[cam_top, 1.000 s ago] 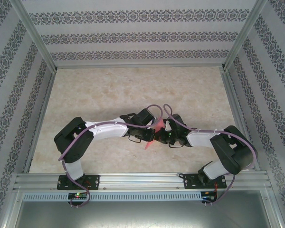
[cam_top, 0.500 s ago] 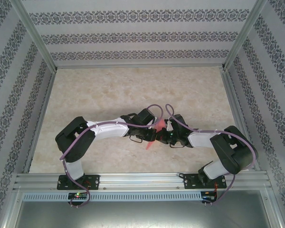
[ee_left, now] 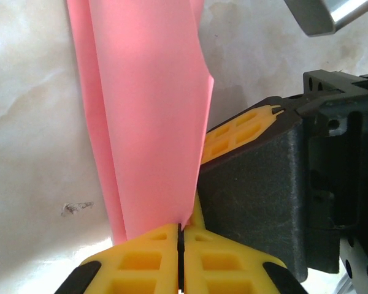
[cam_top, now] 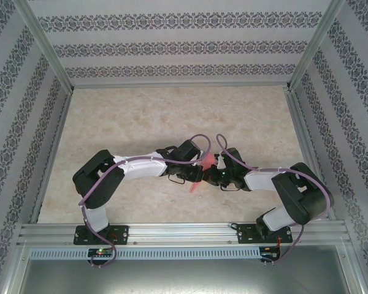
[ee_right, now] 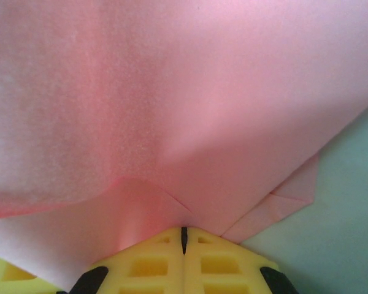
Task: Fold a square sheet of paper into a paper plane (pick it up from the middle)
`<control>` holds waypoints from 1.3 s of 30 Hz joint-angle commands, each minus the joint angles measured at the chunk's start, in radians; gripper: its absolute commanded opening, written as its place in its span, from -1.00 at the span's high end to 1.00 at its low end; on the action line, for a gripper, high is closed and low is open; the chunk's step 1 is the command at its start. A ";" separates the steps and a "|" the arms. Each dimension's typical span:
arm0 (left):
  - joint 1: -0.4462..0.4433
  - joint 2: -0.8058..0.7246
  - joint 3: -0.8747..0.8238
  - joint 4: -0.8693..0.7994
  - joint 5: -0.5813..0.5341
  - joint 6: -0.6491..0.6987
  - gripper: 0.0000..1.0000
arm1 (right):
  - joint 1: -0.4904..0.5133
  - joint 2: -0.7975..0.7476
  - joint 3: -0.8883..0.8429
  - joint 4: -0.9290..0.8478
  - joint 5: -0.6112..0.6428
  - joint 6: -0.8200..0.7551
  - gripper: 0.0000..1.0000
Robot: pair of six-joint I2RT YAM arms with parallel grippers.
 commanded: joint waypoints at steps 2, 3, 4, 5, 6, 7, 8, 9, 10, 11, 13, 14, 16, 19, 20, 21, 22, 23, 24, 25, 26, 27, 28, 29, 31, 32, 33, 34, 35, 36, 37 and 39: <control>-0.006 0.044 0.002 -0.018 -0.007 0.010 0.78 | -0.010 -0.010 -0.021 0.014 0.003 0.017 1.00; -0.005 0.046 0.006 -0.035 -0.031 0.012 0.78 | -0.011 -0.014 -0.021 0.014 0.001 0.017 1.00; -0.003 0.049 0.011 -0.053 -0.053 0.021 0.78 | -0.012 -0.018 -0.021 0.013 -0.001 0.016 1.00; -0.002 0.048 0.012 -0.058 -0.060 0.024 0.78 | -0.013 -0.018 -0.021 0.012 0.000 0.015 1.00; -0.002 0.047 0.010 -0.049 -0.060 0.024 0.78 | -0.013 -0.018 -0.022 0.009 -0.001 0.014 1.00; -0.001 0.045 0.011 -0.047 -0.063 0.025 0.78 | -0.015 -0.018 -0.023 0.011 -0.003 0.015 1.00; 0.000 0.046 0.015 -0.057 -0.074 0.030 0.78 | -0.014 -0.016 -0.023 0.011 -0.005 0.014 1.00; 0.000 0.050 0.019 -0.065 -0.083 0.036 0.78 | -0.016 -0.016 -0.024 0.012 -0.005 0.014 1.00; 0.000 0.051 0.020 -0.064 -0.080 0.038 0.78 | -0.016 -0.017 -0.024 0.012 -0.006 0.014 1.00; 0.000 0.048 0.020 -0.057 -0.072 0.038 0.78 | -0.016 -0.017 -0.024 0.011 -0.006 0.014 1.00; 0.000 0.050 0.019 -0.043 -0.052 0.033 0.78 | -0.017 -0.017 -0.024 0.011 -0.006 0.014 1.00; 0.000 0.048 0.016 -0.034 -0.042 0.029 0.77 | -0.018 -0.019 -0.024 0.011 -0.005 0.014 1.00; 0.002 0.051 0.008 -0.010 -0.020 0.014 0.76 | -0.019 -0.018 -0.028 0.019 -0.007 0.018 1.00; 0.006 0.057 -0.005 0.031 0.006 -0.012 0.76 | -0.018 -0.015 -0.034 0.040 -0.010 0.026 1.00; 0.007 0.060 -0.009 0.047 0.016 -0.023 0.76 | -0.018 -0.013 -0.037 0.046 -0.011 0.028 1.00; 0.009 0.061 -0.012 0.057 0.021 -0.029 0.76 | -0.018 -0.013 -0.039 0.049 -0.012 0.030 1.00; 0.009 0.063 -0.015 0.065 0.024 -0.035 0.75 | -0.018 -0.013 -0.041 0.052 -0.014 0.032 1.00; 0.009 0.066 -0.015 0.069 0.027 -0.039 0.75 | -0.019 -0.014 -0.045 0.060 -0.015 0.035 1.00; 0.009 0.068 -0.015 0.075 0.031 -0.040 0.76 | -0.019 -0.013 -0.048 0.067 -0.016 0.040 1.00; 0.011 0.071 -0.017 0.084 0.038 -0.045 0.75 | -0.021 -0.013 -0.051 0.073 -0.017 0.042 1.00; 0.009 0.074 -0.016 0.083 0.040 -0.044 0.75 | -0.021 -0.012 -0.052 0.074 -0.020 0.043 1.00; 0.011 0.078 -0.016 0.085 0.042 -0.045 0.76 | -0.021 -0.015 -0.053 0.079 -0.020 0.045 1.00; 0.012 0.081 -0.019 0.094 0.048 -0.051 0.76 | -0.023 -0.012 -0.053 0.090 -0.024 0.052 1.00; 0.015 0.083 -0.026 0.108 0.057 -0.058 0.75 | -0.024 -0.011 -0.053 0.098 -0.027 0.056 1.00; 0.018 0.088 -0.038 0.130 0.069 -0.066 0.76 | -0.023 -0.008 -0.053 0.116 -0.030 0.066 1.00; 0.020 0.093 -0.038 0.134 0.075 -0.066 0.75 | -0.026 -0.003 -0.082 0.133 -0.036 0.072 1.00; 0.021 0.096 -0.040 0.135 0.080 -0.065 0.75 | -0.026 0.000 -0.084 0.141 -0.039 0.077 1.00; 0.021 0.101 -0.042 0.135 0.080 -0.062 0.75 | -0.026 0.003 -0.085 0.148 -0.040 0.079 1.00; 0.021 0.105 -0.042 0.128 0.075 -0.057 0.75 | -0.026 0.003 -0.085 0.150 -0.042 0.080 1.00; 0.023 0.106 -0.044 0.122 0.068 -0.052 0.75 | -0.026 0.001 -0.085 0.151 -0.043 0.080 1.00; 0.026 0.109 -0.050 0.120 0.063 -0.048 0.75 | -0.026 -0.001 -0.084 0.148 -0.042 0.079 1.00; 0.032 0.111 -0.062 0.130 0.066 -0.049 0.74 | -0.025 -0.010 -0.082 0.141 -0.041 0.079 1.00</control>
